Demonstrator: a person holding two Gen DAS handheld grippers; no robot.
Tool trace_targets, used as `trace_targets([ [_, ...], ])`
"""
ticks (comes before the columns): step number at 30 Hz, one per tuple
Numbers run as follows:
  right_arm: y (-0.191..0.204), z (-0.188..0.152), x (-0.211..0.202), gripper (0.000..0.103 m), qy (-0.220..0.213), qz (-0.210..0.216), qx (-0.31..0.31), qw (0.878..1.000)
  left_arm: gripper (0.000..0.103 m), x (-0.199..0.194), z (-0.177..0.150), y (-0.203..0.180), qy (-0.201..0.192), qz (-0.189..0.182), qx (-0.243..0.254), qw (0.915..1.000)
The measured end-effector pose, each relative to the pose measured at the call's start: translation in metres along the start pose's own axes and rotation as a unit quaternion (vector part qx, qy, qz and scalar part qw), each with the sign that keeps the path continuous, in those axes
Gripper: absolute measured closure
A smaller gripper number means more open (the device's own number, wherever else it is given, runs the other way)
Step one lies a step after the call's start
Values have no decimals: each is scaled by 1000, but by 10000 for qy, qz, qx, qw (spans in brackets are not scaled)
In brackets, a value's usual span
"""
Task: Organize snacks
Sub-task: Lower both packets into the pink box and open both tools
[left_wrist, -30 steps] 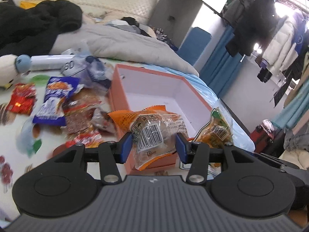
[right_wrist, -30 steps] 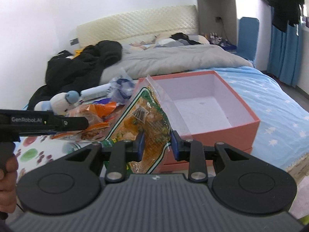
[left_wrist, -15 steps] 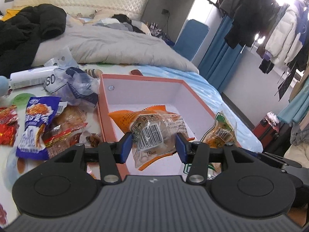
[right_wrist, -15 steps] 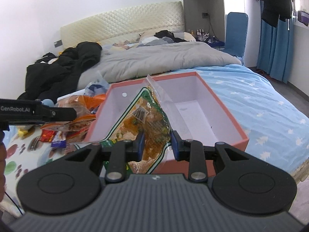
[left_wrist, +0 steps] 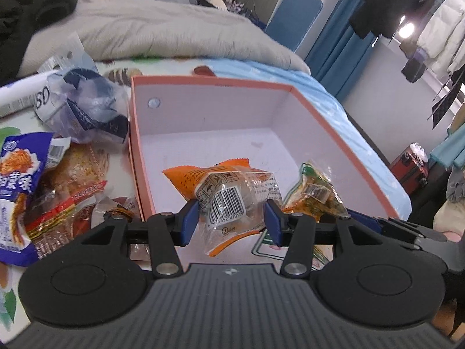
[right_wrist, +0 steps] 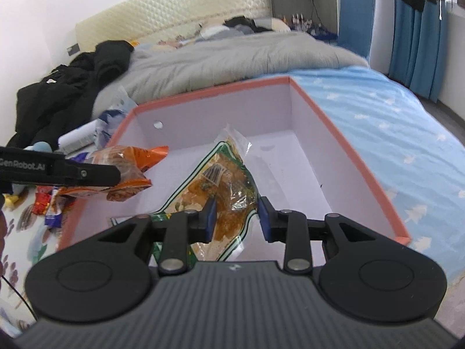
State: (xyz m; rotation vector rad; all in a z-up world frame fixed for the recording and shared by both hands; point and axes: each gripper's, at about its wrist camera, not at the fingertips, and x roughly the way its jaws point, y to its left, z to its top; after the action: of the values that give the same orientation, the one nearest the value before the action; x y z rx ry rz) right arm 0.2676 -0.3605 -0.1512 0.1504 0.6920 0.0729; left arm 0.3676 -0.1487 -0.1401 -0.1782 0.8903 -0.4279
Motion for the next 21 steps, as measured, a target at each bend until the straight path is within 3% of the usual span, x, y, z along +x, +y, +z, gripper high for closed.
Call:
trace_targets([
  [4,-4,0,17,66,150,22,61,9999,48,13,-1,5,71,-27,-37,10000],
  [9,-5,2,23,64,221,68,130,9996,39,10,-1,8,-33,31,-19,10000],
  [11,-4,2,22,62,220,51,90,9997,38,2,-1,7,-119,52,-7,9999],
  [15,-1,0,13,44,175,43,124,9998,38,-20,-2,4,-268,71,-16,9996],
  [21,11,-3,-17,41,-3,62,82,9999,38,-64,-12,-8,-517,44,44,9986],
])
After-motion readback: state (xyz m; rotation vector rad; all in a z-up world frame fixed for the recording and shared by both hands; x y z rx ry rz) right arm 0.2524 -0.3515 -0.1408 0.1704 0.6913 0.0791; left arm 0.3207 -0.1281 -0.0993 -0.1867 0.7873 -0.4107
